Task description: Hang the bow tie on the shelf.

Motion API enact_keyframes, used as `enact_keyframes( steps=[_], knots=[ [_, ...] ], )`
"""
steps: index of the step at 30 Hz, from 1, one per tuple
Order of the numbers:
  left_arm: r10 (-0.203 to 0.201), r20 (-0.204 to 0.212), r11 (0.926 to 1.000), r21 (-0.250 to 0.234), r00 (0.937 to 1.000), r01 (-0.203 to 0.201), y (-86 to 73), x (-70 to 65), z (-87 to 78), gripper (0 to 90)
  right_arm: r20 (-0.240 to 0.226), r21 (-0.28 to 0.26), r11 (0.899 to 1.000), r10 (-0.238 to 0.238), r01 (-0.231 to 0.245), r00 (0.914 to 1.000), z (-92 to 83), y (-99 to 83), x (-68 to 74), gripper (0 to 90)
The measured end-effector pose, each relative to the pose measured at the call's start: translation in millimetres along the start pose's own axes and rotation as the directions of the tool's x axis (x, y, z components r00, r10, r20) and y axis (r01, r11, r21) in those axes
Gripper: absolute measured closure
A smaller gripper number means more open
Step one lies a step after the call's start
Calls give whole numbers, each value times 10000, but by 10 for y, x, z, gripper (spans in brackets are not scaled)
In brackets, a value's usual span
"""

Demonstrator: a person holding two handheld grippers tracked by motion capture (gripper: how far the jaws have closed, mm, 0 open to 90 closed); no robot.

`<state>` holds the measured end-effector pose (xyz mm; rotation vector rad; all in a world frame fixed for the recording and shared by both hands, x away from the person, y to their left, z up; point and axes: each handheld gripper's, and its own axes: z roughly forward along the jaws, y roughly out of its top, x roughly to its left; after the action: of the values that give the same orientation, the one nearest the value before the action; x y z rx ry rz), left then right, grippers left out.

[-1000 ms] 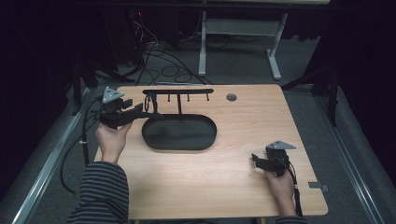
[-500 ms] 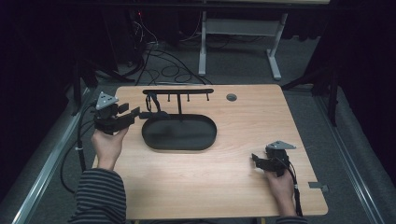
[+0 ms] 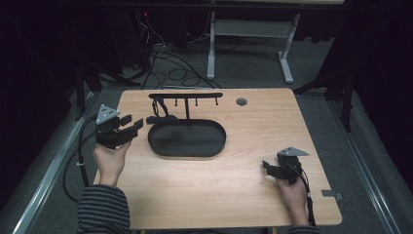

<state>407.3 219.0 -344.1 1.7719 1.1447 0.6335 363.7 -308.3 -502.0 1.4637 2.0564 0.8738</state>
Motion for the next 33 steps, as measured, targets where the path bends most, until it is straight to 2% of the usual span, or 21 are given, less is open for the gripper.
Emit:
enact_keyframes(
  steps=[20,33],
  knots=[
    [-154,-69,9999,-30,9999,154,-148,21,-96,521,1,-1,10000,-4,4,10000,0,0,0,332],
    [-388,-86,9992,-52,9992,388,-271,55,-186,519,1,-1,10000,-6,6,10000,0,0,0,332]
  ],
)
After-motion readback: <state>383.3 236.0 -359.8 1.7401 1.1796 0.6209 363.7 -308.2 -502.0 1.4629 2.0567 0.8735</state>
